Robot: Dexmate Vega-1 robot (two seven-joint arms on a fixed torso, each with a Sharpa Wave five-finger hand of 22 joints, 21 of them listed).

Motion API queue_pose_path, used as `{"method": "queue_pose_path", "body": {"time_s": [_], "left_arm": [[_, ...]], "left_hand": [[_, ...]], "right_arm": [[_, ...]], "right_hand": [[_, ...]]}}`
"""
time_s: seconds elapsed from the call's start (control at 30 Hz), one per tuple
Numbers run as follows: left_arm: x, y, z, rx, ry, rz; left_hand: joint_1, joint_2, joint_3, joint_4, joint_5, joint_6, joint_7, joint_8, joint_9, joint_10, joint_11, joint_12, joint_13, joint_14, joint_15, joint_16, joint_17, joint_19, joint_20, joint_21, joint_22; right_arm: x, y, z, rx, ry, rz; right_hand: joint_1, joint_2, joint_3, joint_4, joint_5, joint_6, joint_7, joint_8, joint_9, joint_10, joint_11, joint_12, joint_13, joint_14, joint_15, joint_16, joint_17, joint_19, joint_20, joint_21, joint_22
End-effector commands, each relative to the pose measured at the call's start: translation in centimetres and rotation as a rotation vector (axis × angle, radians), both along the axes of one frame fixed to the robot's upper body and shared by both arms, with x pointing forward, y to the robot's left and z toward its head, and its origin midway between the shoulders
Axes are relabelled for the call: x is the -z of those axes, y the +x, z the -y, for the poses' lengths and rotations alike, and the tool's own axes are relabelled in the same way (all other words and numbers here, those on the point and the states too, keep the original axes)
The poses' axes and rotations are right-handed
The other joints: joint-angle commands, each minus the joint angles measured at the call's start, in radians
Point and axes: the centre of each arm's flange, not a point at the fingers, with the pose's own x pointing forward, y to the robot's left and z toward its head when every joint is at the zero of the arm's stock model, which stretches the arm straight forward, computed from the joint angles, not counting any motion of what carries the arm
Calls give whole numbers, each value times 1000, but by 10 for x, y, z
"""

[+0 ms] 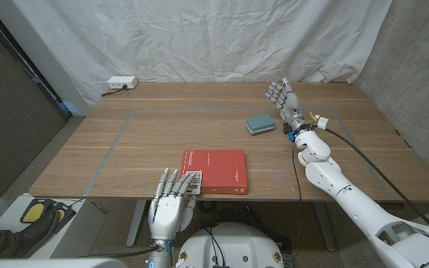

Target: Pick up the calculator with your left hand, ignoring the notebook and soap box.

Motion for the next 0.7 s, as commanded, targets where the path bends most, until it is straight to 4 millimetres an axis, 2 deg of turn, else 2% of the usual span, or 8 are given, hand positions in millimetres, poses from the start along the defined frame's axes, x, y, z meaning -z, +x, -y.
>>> {"method": "queue_pose_path", "body": {"time_s": [0.03, 0.7], "left_arm": [[-3, 6, 5, 4, -2, 2], [3, 7, 8, 11, -17, -17]], "left_hand": [[15, 1, 8, 1, -5, 13, -2, 6, 0, 15, -1, 3, 3, 12, -172, -1, 1, 10, -107, 8, 3], [32, 12, 14, 1, -18, 55, -3, 13, -2, 46, 4, 1, 3, 34, -176, -2, 1, 18, -111, 7, 3]], "right_arm": [[0, 2, 8, 3, 12, 3], [5, 3, 11, 4, 12, -11]], "right_hand": [[5, 4, -2, -2, 0, 4, -6, -5, 5, 9, 3, -7, 6, 8, -1, 0, 3, 8, -5, -2, 5], [6, 4, -3, -3, 0, 2, -8, -5, 5, 9, 5, -8, 6, 9, -2, 0, 3, 10, -5, -4, 5]]}}
